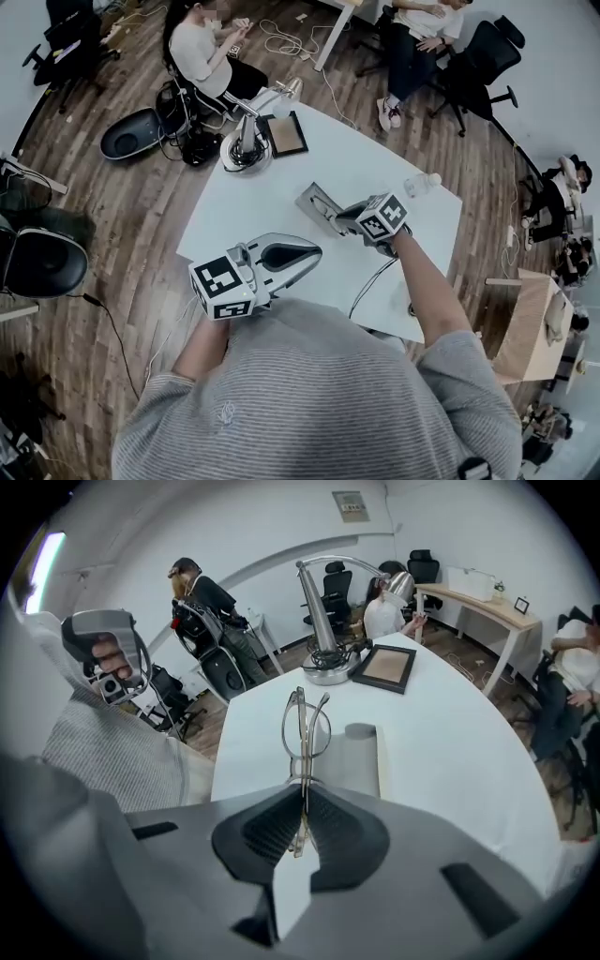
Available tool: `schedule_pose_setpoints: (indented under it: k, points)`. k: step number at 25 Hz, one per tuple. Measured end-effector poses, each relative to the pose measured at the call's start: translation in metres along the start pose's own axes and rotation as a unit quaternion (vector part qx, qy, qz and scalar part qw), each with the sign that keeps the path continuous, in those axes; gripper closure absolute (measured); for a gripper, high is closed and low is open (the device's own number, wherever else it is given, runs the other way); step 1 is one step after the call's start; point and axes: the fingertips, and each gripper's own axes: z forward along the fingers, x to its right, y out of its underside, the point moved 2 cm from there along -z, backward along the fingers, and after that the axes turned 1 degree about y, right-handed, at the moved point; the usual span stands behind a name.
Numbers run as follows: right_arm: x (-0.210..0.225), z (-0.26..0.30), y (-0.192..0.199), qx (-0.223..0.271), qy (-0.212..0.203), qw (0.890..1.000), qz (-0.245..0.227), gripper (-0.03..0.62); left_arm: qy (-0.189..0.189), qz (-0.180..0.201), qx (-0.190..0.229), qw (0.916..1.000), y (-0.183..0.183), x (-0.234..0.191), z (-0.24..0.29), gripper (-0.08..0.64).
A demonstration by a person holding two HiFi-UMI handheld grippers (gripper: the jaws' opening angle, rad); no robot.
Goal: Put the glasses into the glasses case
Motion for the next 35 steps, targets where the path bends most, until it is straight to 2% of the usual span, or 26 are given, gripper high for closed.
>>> schedule_pose_setpoints:
  k: [5, 13, 20, 26, 35]
  points:
    - [0.011, 0.019, 0.006, -0.049, -0.002, 0.999, -0.002, 0.563, -0.002, -0.017, -0.012, 0.9998, 0.006, -0.002, -0.002, 0.548]
    - [0.029, 0.038, 0.010, -0.068, 0.011, 0.997, 0.023, 0.563, -0.002, -0.027, -0.022, 0.9994, 0.007, -0.009, 0.001, 0.548]
    - [0.040, 0.050, 0.021, -0.084, 0.048, 0.995, 0.024, 0.563, -0.003, -0.032, -0.025, 0.9992, 0.006, -0.014, 0.004, 0.548]
    - [0.048, 0.055, 0.017, -0.082, 0.059, 0.994, 0.035, 0.563, -0.004, -0.036, -0.031, 0.9989, 0.008, -0.018, 0.007, 0.548]
    - [0.059, 0.052, 0.019, -0.128, 0.106, 0.986, 0.032, 0.563, 0.002, -0.041, -0.038, 0.9985, 0.009, -0.017, 0.014, 0.548]
